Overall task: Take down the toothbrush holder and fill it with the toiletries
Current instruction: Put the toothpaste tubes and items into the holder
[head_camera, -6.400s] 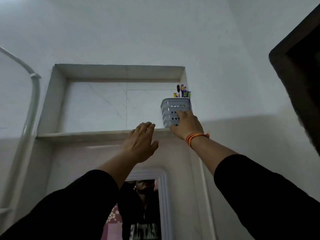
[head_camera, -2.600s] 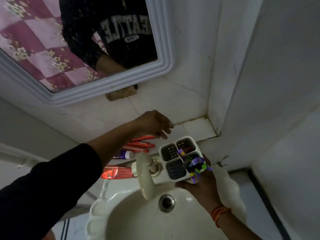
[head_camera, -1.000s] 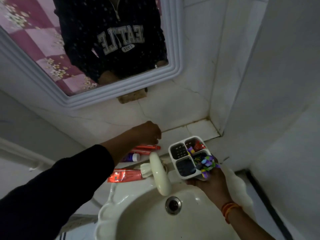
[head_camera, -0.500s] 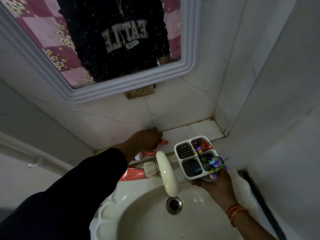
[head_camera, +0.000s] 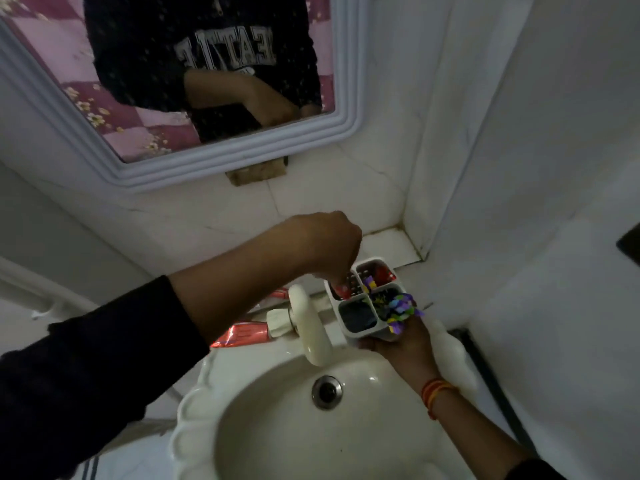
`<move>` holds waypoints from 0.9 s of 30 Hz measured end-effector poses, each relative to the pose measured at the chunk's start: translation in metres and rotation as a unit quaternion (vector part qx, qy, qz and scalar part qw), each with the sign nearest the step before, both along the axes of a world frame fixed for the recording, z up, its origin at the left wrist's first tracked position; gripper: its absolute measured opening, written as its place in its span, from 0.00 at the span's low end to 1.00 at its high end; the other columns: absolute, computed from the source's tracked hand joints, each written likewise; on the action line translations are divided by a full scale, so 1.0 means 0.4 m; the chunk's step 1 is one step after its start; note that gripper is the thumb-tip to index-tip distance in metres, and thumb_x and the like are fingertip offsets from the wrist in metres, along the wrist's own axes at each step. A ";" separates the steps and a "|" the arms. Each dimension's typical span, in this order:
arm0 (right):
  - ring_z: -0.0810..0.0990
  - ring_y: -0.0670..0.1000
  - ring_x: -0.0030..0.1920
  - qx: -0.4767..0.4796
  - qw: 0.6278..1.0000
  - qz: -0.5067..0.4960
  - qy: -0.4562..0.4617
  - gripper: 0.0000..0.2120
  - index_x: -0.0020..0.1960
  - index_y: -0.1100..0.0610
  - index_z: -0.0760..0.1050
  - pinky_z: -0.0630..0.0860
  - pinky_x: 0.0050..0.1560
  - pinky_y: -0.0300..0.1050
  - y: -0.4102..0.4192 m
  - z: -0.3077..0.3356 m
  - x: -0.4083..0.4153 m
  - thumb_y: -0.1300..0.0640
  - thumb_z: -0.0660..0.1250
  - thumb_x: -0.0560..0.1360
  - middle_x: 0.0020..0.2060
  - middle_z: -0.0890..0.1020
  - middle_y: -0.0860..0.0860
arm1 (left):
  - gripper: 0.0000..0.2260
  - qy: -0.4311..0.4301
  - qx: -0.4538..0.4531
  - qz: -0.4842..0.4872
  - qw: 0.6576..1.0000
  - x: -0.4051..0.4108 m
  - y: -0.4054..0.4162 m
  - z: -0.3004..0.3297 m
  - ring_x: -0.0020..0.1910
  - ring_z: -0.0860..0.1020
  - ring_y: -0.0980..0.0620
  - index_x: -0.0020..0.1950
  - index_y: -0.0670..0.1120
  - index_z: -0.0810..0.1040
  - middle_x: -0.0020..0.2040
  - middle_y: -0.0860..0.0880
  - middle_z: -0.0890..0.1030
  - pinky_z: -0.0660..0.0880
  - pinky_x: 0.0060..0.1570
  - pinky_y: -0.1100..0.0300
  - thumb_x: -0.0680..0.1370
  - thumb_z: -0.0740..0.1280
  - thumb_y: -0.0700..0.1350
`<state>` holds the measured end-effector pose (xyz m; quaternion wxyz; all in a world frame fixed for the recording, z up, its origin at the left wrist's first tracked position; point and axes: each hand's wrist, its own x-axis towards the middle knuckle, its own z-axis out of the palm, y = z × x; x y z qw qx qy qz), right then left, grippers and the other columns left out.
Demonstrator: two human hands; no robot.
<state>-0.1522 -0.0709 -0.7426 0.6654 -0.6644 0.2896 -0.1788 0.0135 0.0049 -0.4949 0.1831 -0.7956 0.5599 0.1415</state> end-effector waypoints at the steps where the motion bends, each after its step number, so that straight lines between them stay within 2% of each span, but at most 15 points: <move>1: 0.83 0.60 0.59 0.011 1.000 0.003 -0.004 0.46 0.65 0.63 0.72 0.83 0.45 0.66 0.001 0.007 -0.002 0.63 0.87 0.51 0.59 0.82 0.60 | 0.10 0.005 0.012 0.004 1.000 -0.026 -0.007 -0.007 0.41 0.79 0.50 0.50 0.48 0.84 0.39 0.51 0.80 0.77 0.38 0.57 0.72 0.75 0.52; 3: 0.85 0.48 0.54 0.012 1.000 0.008 -0.018 0.43 0.67 0.70 0.68 0.86 0.41 0.51 0.000 0.003 -0.008 0.76 0.82 0.55 0.60 0.80 0.64 | 0.16 0.017 0.014 0.005 1.000 -0.072 -0.015 -0.038 0.38 0.75 0.51 0.55 0.47 0.83 0.36 0.51 0.74 0.76 0.38 0.56 0.72 0.76 0.52; 5: 0.84 0.41 0.54 0.007 1.000 -0.008 -0.001 0.42 0.65 0.67 0.71 0.84 0.48 0.43 0.003 0.003 -0.001 0.72 0.84 0.54 0.59 0.82 0.60 | 0.18 0.026 0.007 0.011 1.000 -0.105 -0.014 -0.079 0.33 0.71 0.52 0.60 0.45 0.81 0.33 0.52 0.67 0.72 0.33 0.57 0.73 0.74 0.51; 6: 0.84 0.43 0.56 -0.006 1.000 -0.010 0.009 0.42 0.64 0.63 0.73 0.83 0.52 0.45 0.003 0.003 -0.001 0.67 0.86 0.52 0.57 0.83 0.56 | 0.18 0.035 0.004 0.027 0.999 -0.114 -0.012 -0.096 0.31 0.69 0.53 0.61 0.45 0.80 0.33 0.52 0.65 0.70 0.30 0.58 0.74 0.73 0.51; 8: 0.84 0.51 0.58 -0.006 1.000 -0.009 0.025 0.42 0.62 0.63 0.74 0.84 0.50 0.47 0.004 0.007 -0.003 0.67 0.86 0.52 0.55 0.84 0.54 | 0.16 0.059 0.006 0.057 0.997 -0.120 -0.004 -0.110 0.30 0.70 0.52 0.59 0.44 0.80 0.33 0.52 0.67 0.72 0.32 0.57 0.76 0.70 0.52; 10: 0.83 0.61 0.57 0.039 0.999 0.016 -0.015 0.44 0.64 0.67 0.71 0.85 0.44 0.57 0.000 0.014 -0.008 0.67 0.86 0.51 0.56 0.82 0.60 | 0.14 0.091 -0.004 0.078 0.993 -0.099 0.010 -0.096 0.33 0.76 0.51 0.55 0.43 0.82 0.33 0.51 0.76 0.77 0.37 0.56 0.78 0.67 0.51; 12: 0.81 0.66 0.58 0.040 0.998 0.015 -0.035 0.48 0.67 0.65 0.68 0.81 0.45 0.69 0.004 0.036 -0.009 0.59 0.87 0.53 0.59 0.80 0.62 | 0.11 0.130 -0.043 0.128 0.982 -0.055 0.033 -0.074 0.36 0.83 0.51 0.51 0.45 0.85 0.37 0.49 0.85 0.82 0.40 0.55 0.77 0.67 0.50; 13: 0.80 0.66 0.59 0.044 0.998 0.021 -0.038 0.44 0.67 0.64 0.69 0.81 0.45 0.67 0.009 0.049 -0.012 0.62 0.86 0.56 0.59 0.80 0.62 | 0.10 0.144 -0.071 0.157 0.974 -0.024 0.048 -0.071 0.37 0.85 0.51 0.49 0.45 0.86 0.39 0.48 0.86 0.83 0.43 0.54 0.77 0.67 0.50; 14: 0.81 0.62 0.60 0.041 0.999 0.021 -0.024 0.39 0.67 0.64 0.70 0.84 0.44 0.58 0.012 0.055 -0.010 0.68 0.83 0.59 0.59 0.81 0.61 | 0.10 0.147 -0.100 0.180 0.967 0.004 0.064 -0.070 0.38 0.86 0.51 0.49 0.45 0.86 0.41 0.47 0.87 0.84 0.45 0.54 0.78 0.68 0.49; 16: 0.84 0.41 0.53 0.031 0.999 -0.021 -0.014 0.38 0.65 0.66 0.72 0.82 0.40 0.34 0.014 0.044 -0.002 0.78 0.80 0.58 0.56 0.82 0.58 | 0.11 0.107 -0.134 0.197 0.965 0.067 0.098 -0.104 0.41 0.86 0.49 0.51 0.44 0.86 0.45 0.46 0.87 0.83 0.50 0.52 0.78 0.67 0.48; 18: 0.81 0.29 0.47 0.004 1.000 -0.021 -0.010 0.39 0.64 0.66 0.73 0.77 0.41 0.23 0.021 0.048 0.001 0.76 0.82 0.56 0.54 0.83 0.55 | 0.11 0.057 -0.117 0.188 0.974 0.128 0.139 -0.165 0.49 0.84 0.44 0.55 0.43 0.86 0.51 0.43 0.86 0.81 0.55 0.52 0.78 0.67 0.45; 20: 0.79 0.26 0.49 -0.043 0.999 -0.025 0.006 0.39 0.63 0.62 0.75 0.74 0.45 0.20 0.020 0.048 -0.001 0.69 0.85 0.54 0.53 0.84 0.51 | 0.13 0.042 -0.074 0.184 0.979 0.178 0.183 -0.232 0.55 0.82 0.44 0.59 0.45 0.84 0.58 0.43 0.84 0.79 0.57 0.54 0.76 0.69 0.42; 22: 0.79 0.27 0.50 -0.046 0.999 -0.015 0.021 0.40 0.62 0.62 0.77 0.74 0.47 0.20 0.016 0.043 -0.003 0.66 0.87 0.53 0.54 0.85 0.52 | 0.17 0.037 -0.024 0.189 0.981 0.211 0.216 -0.293 0.60 0.79 0.44 0.63 0.48 0.81 0.64 0.45 0.79 0.77 0.60 0.54 0.75 0.71 0.45; 25: 0.79 0.26 0.48 -0.054 0.997 -0.019 0.044 0.39 0.61 0.65 0.77 0.73 0.45 0.19 0.021 0.047 -0.001 0.67 0.86 0.52 0.52 0.85 0.55 | 0.14 0.024 -0.006 0.175 0.984 0.232 0.235 -0.364 0.61 0.78 0.42 0.57 0.46 0.82 0.58 0.43 0.81 0.78 0.57 0.51 0.77 0.67 0.51; 27: 0.79 0.26 0.48 -0.047 0.997 -0.023 0.050 0.42 0.61 0.64 0.77 0.73 0.45 0.19 0.026 0.058 0.000 0.59 0.87 0.49 0.51 0.85 0.52 | 0.14 0.009 -0.017 0.160 0.987 0.227 0.234 -0.392 0.59 0.79 0.42 0.54 0.45 0.82 0.55 0.43 0.81 0.79 0.53 0.50 0.78 0.64 0.52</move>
